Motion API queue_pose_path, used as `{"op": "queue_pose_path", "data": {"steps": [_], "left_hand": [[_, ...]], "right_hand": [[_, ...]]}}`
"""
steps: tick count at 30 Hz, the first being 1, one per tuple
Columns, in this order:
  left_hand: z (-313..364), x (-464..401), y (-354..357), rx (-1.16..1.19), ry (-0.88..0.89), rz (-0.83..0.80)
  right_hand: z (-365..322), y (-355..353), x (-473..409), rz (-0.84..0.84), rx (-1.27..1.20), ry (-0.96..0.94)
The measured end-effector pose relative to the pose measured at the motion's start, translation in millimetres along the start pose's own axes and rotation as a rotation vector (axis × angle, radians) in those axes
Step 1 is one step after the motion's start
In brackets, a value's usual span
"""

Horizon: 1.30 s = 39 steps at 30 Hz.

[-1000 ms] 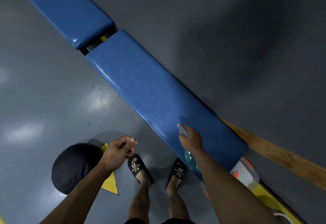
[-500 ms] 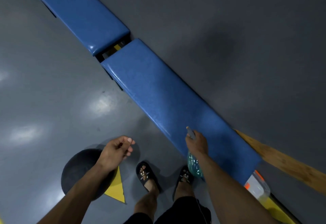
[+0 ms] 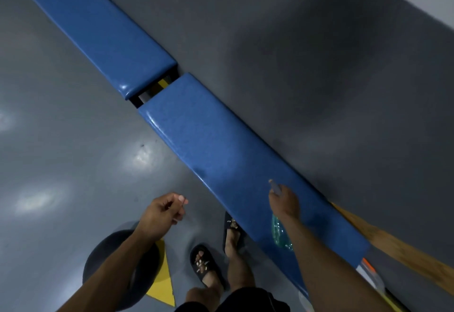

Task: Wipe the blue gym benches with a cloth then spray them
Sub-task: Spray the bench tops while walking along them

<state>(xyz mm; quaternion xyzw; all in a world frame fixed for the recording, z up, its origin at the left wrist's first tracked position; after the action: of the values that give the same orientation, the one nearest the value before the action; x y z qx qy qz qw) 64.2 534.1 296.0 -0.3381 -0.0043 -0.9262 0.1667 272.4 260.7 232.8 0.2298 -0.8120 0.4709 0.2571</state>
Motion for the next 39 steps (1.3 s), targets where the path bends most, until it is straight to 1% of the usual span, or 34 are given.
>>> {"op": "queue_pose_path", "data": {"steps": [3, 5, 8, 12, 14, 20, 24, 27, 29, 33, 36, 39], "left_hand": [[5.4, -13.1, 1.6, -0.039, -0.019, -0.001], [9.3, -19.3, 1.5, -0.062, -0.021, -0.010], [15.2, -26.3, -1.0, -0.097, -0.026, -0.013], [24.1, -35.2, -4.5, -0.092, -0.039, 0.002], [28.2, -40.0, -3.8, -0.102, -0.045, 0.006], [50.3, -50.3, -4.6, -0.119, -0.036, 0.048], [59.9, -56.7, -7.7, -0.125, -0.037, 0.052], [61.9, -61.7, -12.2, -0.121, -0.038, 0.053], [60.5, -66.2, -17.7, -0.121, -0.042, 0.050], [55.7, -75.6, -33.5, -0.102, -0.043, 0.036], [53.8, -78.0, -52.6, -0.100, -0.038, 0.035], [49.9, -78.2, -76.8, -0.109, -0.048, 0.041]], "right_hand": [[-15.5, 34.9, 7.2, -0.178, 0.121, -0.147], [-25.9, 60.9, 12.1, -0.263, 0.201, -0.215], [-36.7, 85.5, 13.6, -0.321, 0.236, -0.214], [-46.1, 77.9, -0.3, -0.293, 0.194, -0.169], [-50.7, 59.2, -16.3, -0.244, 0.161, -0.129], [-67.1, -14.4, -78.2, -0.087, 0.132, -0.109], [-74.9, -40.6, -101.1, -0.076, 0.087, -0.078], [-83.8, -40.8, -98.7, -0.082, 0.131, -0.083], [-92.1, -30.7, -91.8, -0.101, 0.198, -0.125], [-114.7, 17.0, -64.4, -0.258, 0.245, -0.267], [-135.3, 58.5, -40.8, -0.353, 0.258, -0.300], [-160.5, 93.1, -24.9, -0.395, 0.284, -0.313]]}}
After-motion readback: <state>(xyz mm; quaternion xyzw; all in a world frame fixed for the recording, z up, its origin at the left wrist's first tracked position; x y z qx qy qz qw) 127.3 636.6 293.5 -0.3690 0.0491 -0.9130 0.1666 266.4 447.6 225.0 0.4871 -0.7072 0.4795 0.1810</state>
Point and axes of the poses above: each hand's wrist, its own x-axis away from the middle knuckle, its own y-axis out of the palm, z = x × y, the point moved 4 cm from there along -x, towards the middle knuckle, and after that the axes turned 10 degrees about -z, right-handed, at the moved point
